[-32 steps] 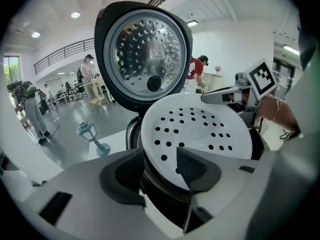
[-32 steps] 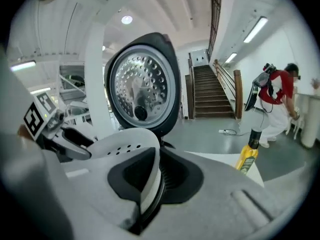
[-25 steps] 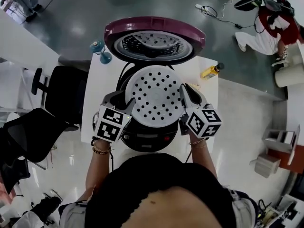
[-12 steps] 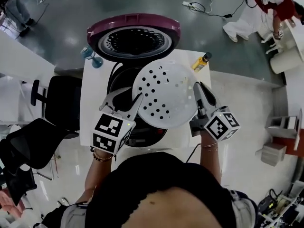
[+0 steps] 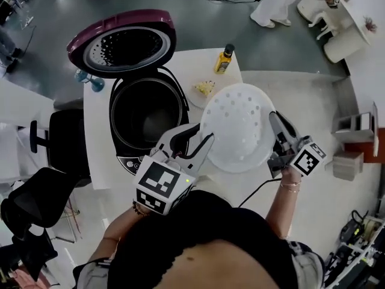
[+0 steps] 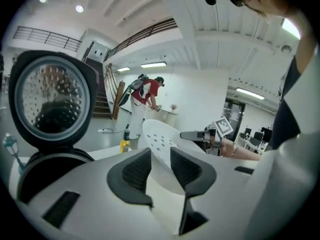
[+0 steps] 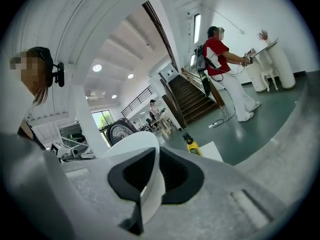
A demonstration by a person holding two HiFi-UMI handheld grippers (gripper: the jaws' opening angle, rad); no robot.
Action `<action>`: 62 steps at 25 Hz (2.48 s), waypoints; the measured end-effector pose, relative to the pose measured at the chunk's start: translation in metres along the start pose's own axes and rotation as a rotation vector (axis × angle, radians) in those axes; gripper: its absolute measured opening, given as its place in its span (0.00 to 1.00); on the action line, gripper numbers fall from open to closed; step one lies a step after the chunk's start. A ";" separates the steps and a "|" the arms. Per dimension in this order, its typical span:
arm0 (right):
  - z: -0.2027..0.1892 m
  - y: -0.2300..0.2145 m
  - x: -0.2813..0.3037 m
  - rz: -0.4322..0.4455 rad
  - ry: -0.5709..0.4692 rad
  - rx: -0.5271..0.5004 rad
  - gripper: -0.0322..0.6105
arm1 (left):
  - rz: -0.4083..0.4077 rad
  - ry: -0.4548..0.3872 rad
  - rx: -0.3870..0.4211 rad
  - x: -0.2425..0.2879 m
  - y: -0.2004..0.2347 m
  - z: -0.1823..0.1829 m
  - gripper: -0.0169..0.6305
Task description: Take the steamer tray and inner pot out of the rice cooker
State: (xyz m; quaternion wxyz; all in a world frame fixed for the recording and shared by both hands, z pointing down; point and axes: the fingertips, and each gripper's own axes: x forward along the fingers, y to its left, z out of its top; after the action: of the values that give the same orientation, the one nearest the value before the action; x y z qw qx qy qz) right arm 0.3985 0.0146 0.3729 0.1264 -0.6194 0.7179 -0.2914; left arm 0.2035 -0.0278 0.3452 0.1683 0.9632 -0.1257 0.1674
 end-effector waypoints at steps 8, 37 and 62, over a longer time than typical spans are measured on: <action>-0.033 -0.057 -0.049 0.002 0.084 0.021 0.10 | -0.023 0.121 -0.039 0.048 -0.057 -0.067 0.21; -0.176 -0.189 0.014 -0.049 0.366 0.010 0.10 | 0.192 0.586 -0.154 0.151 0.020 -0.260 0.21; -0.193 -0.199 0.034 -0.023 0.402 -0.074 0.10 | 0.079 0.620 0.067 0.140 -0.013 -0.246 0.40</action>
State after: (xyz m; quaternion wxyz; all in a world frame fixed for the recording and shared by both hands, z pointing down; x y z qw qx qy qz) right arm 0.4498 0.0197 0.6474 -0.0459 -0.5611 0.7319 -0.3839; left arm 0.2658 0.0476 0.6104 0.1602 0.8658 -0.1001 0.4634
